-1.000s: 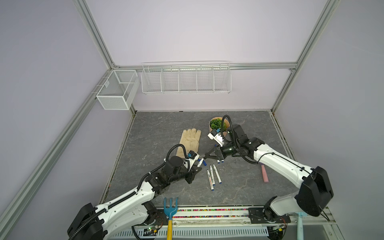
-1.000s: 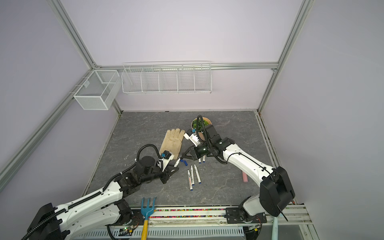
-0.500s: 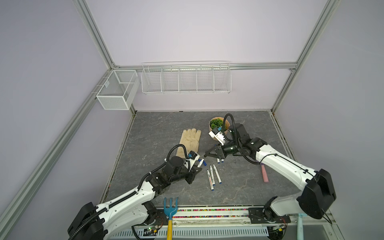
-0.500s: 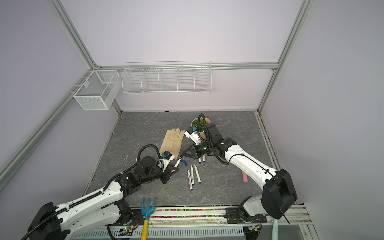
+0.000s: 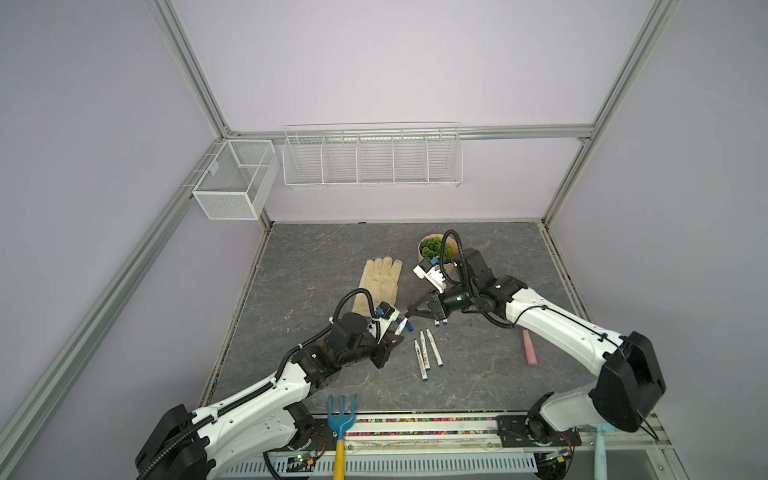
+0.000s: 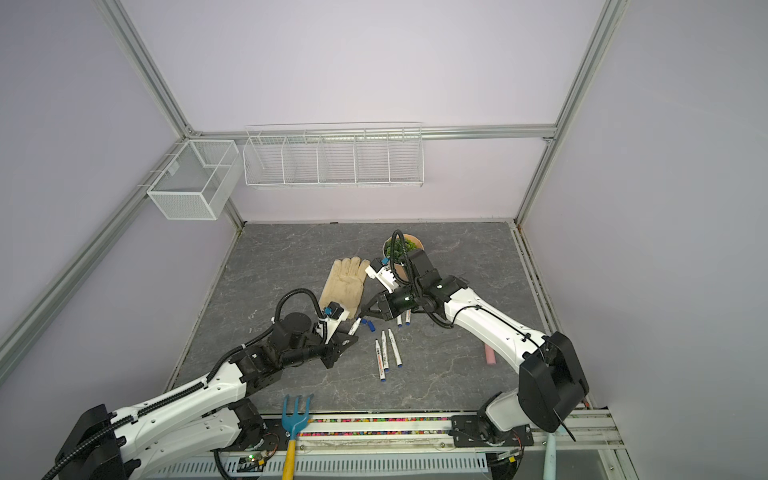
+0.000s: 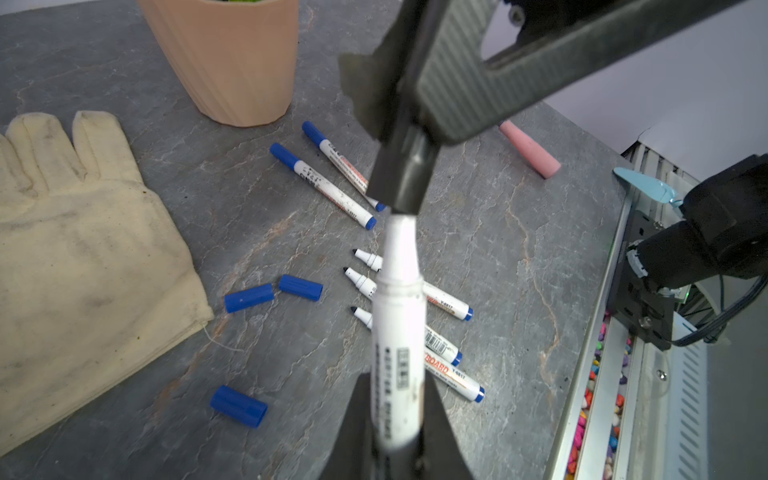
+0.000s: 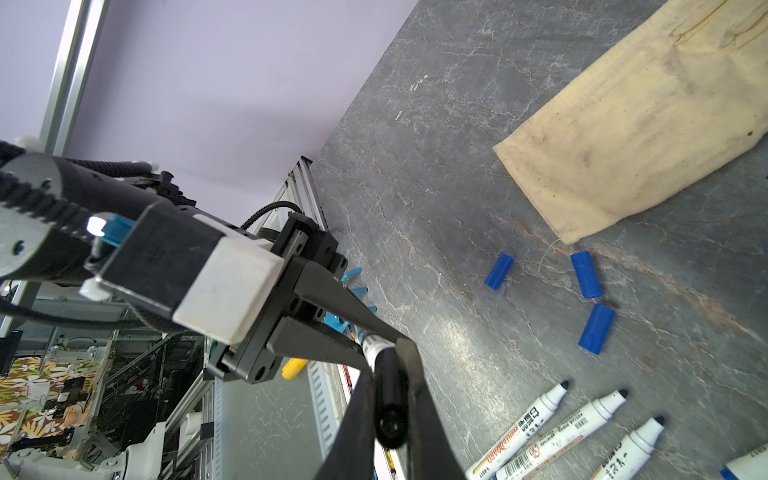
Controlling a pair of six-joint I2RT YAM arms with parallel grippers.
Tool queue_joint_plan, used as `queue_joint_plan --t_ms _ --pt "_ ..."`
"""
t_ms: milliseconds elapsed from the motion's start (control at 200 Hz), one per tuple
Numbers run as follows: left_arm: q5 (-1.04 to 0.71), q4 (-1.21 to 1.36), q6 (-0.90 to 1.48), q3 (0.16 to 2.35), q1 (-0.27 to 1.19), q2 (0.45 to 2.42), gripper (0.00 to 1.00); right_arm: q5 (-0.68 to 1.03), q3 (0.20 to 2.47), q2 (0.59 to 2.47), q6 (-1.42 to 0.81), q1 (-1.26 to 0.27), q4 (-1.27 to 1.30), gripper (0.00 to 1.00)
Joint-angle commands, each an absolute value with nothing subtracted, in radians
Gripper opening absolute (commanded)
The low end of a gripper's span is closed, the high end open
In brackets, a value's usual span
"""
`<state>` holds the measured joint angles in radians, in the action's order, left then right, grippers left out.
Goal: Insert the pens into the pen caps
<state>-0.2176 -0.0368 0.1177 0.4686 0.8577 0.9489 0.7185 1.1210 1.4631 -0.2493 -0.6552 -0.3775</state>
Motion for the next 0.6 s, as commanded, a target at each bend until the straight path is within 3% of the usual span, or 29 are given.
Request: queue_joint_plan --t_ms 0,270,595 --pt "-0.214 -0.028 0.087 0.458 0.862 0.942 0.00 0.709 1.132 1.475 -0.212 -0.670 -0.402 0.07" --pt "-0.211 -0.029 0.075 0.460 0.863 0.937 0.00 0.704 1.158 1.500 -0.154 -0.697 -0.480 0.07" --pt "-0.116 -0.024 -0.073 0.468 0.899 0.899 0.00 0.905 1.168 1.534 -0.131 -0.716 -0.540 0.07"
